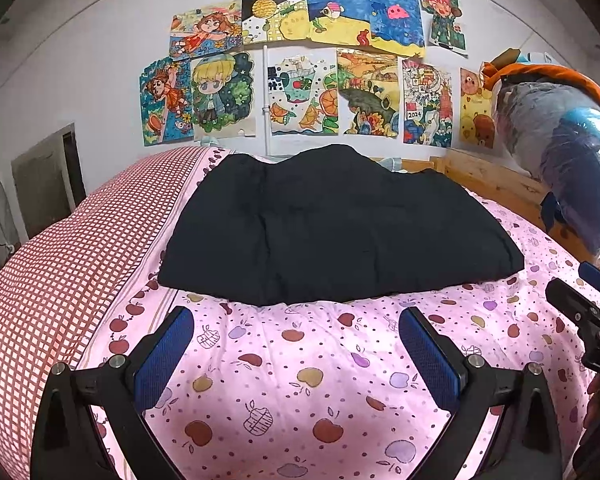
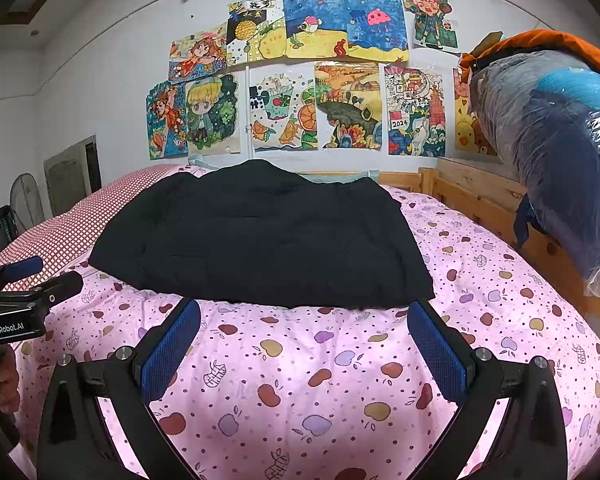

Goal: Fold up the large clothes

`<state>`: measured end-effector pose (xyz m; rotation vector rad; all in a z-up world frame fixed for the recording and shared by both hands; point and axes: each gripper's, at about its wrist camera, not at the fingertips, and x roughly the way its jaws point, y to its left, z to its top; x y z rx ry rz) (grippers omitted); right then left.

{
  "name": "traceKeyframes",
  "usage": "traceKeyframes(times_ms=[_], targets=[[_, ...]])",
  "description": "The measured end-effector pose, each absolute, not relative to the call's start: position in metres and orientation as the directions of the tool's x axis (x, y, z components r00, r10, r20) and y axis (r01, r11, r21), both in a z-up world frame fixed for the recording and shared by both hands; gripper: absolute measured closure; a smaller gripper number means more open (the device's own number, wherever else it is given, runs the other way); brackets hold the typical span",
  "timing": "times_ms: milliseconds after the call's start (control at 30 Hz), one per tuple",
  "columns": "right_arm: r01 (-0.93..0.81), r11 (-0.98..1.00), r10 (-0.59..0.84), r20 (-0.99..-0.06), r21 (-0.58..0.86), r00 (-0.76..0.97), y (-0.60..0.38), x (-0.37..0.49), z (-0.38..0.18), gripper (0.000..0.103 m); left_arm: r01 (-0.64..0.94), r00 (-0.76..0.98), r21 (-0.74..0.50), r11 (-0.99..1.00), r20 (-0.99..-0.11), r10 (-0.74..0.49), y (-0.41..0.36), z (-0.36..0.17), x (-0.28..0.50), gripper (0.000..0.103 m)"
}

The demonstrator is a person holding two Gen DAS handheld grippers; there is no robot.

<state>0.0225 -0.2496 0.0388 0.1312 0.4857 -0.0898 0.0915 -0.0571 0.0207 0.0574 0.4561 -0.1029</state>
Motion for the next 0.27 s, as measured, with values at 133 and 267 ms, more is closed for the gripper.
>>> traceKeyframes(times_ms=[133, 267], targets=[[0.117, 0.988, -0.054, -0.471, 0.105, 0.881, -0.2499, 0.0226, 0.0390, 0.002, 0.111, 0.896, 0.046, 0.993, -0.438, -0.080, -0.0575, 0.0206, 0.0907, 0.000], [0.116, 0.988, -0.054, -0.471, 0.104, 0.881, -0.2505, 0.0226, 0.0390, 0.002, 0.105, 0.901, 0.055, 0.993, -0.428, -0.071, -0.0569, 0.0217, 0.0888, 0.000]])
